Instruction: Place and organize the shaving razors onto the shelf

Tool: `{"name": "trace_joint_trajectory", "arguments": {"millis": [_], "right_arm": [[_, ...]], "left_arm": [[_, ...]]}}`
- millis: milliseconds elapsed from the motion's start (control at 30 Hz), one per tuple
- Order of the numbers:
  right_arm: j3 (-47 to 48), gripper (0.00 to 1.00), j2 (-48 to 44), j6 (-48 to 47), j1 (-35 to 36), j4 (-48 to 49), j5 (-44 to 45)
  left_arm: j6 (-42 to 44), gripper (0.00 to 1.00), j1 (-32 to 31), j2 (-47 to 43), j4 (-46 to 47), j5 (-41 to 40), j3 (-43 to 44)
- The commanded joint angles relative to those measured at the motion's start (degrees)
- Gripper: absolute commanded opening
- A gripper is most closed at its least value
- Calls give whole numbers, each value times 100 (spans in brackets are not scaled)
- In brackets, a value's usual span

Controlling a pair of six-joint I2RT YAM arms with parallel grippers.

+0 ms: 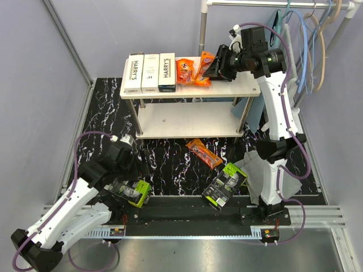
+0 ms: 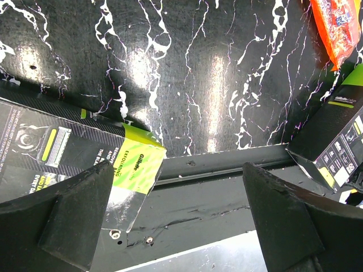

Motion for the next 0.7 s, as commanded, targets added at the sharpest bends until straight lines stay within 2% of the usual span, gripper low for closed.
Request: {"name": "trace_joint_trajectory", "arguments": {"millis": [0,67,300,667], "right_arm": [[-50,53,-256,-10,-31,259,282],[-129,61,-317,-28,-31,303,484],[-244,73,-432,7,-49,540,951],[-279,75,-116,183,-75,945,1057]], "left_arm": [[82,99,12,14,257,113,-45],[82,99,12,5,257,105,-45],[82,99,12,5,257,105,-45],[73,99,12,-21,249,113,-54]]}}
